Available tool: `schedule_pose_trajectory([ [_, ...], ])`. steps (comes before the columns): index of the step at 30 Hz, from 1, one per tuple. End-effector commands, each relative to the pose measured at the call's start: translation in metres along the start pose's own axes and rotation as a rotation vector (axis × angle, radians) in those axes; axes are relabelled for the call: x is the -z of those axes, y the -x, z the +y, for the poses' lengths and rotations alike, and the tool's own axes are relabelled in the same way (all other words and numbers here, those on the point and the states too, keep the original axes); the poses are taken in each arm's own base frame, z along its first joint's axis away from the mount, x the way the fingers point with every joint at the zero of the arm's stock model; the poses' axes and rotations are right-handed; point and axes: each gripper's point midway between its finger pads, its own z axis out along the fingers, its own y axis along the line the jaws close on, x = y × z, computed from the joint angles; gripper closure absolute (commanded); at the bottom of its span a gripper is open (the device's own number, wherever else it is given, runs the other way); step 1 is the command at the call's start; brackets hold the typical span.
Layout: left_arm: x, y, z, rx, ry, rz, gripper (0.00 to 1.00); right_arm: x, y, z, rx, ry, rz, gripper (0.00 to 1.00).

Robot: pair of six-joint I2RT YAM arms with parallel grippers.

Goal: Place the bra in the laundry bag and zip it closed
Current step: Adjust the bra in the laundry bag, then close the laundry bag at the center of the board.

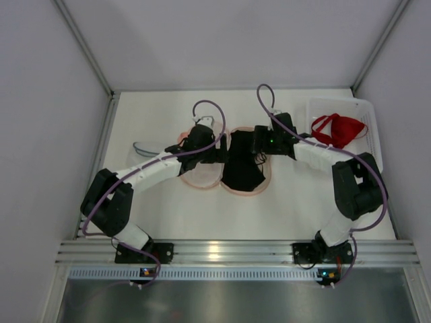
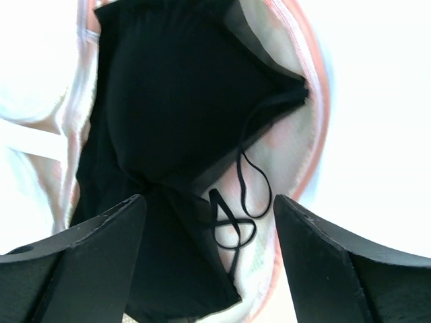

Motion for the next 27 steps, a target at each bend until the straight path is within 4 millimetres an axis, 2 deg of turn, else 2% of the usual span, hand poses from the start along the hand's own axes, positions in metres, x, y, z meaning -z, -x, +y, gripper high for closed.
schedule_pose_trajectory([
  [1,0.005,0.026,0.002,0.022,0.034,-0.111,0.02,0.027,0.032,0.013,0.04,-0.003,-0.093,0.21],
  [3,0.013,0.033,0.019,0.034,0.12,-0.151,0.02,0.034,0.041,0.011,0.051,-0.02,-0.122,0.19],
  [6,0.025,0.042,0.039,0.047,0.181,-0.166,0.02,0.054,0.058,0.005,0.05,-0.043,-0.177,0.13],
  [7,0.027,0.043,0.046,0.061,0.183,-0.161,0.02,0.066,0.066,0.008,0.048,-0.027,-0.21,0.11],
  [8,0.03,0.048,0.065,0.094,0.216,-0.163,0.02,0.071,0.067,0.009,0.046,-0.014,-0.215,0.1],
  [10,0.036,0.052,0.086,0.14,0.247,-0.17,0.02,0.086,0.077,0.004,0.044,-0.015,-0.257,0.08],
  [11,0.04,0.058,0.108,0.2,0.286,-0.181,0.02,0.089,0.073,0.006,0.049,0.009,-0.251,0.08],
  [13,0.049,0.055,0.124,0.295,0.278,-0.184,0.02,0.098,0.074,0.006,0.048,0.019,-0.273,0.06],
  [14,0.054,0.058,0.14,0.347,0.289,-0.204,0.02,0.097,0.067,0.005,0.049,0.029,-0.268,0.06],
  [15,0.058,0.058,0.146,0.372,0.281,-0.217,0.02,0.097,0.064,0.005,0.046,0.033,-0.271,0.06],
  [16,0.061,0.057,0.145,0.385,0.243,-0.23,0.02,0.101,0.065,0.005,0.041,0.039,-0.287,0.05],
  [17,0.065,0.06,0.15,0.4,0.239,-0.243,0.02,0.098,0.054,0.001,0.038,0.037,-0.272,0.05],
  [18,0.067,0.061,0.148,0.397,0.221,-0.241,0.02,0.1,0.056,0.003,0.031,0.046,-0.293,0.05],
  [21,0.075,0.062,0.123,0.377,0.085,-0.214,0.04,0.094,0.046,0.004,0.026,0.073,-0.276,0.05],
  [22,0.085,0.067,0.115,0.362,0.05,-0.237,0.04,0.093,0.044,0.004,0.025,0.08,-0.272,0.05],
  [25,0.1,0.07,0.107,0.303,0.047,-0.287,0.04,0.089,0.039,0.005,0.029,0.092,-0.265,0.04],
  [27,0.115,0.078,0.114,0.289,0.117,-0.349,0.04,0.088,0.038,0.005,0.029,0.096,-0.266,0.04],
])
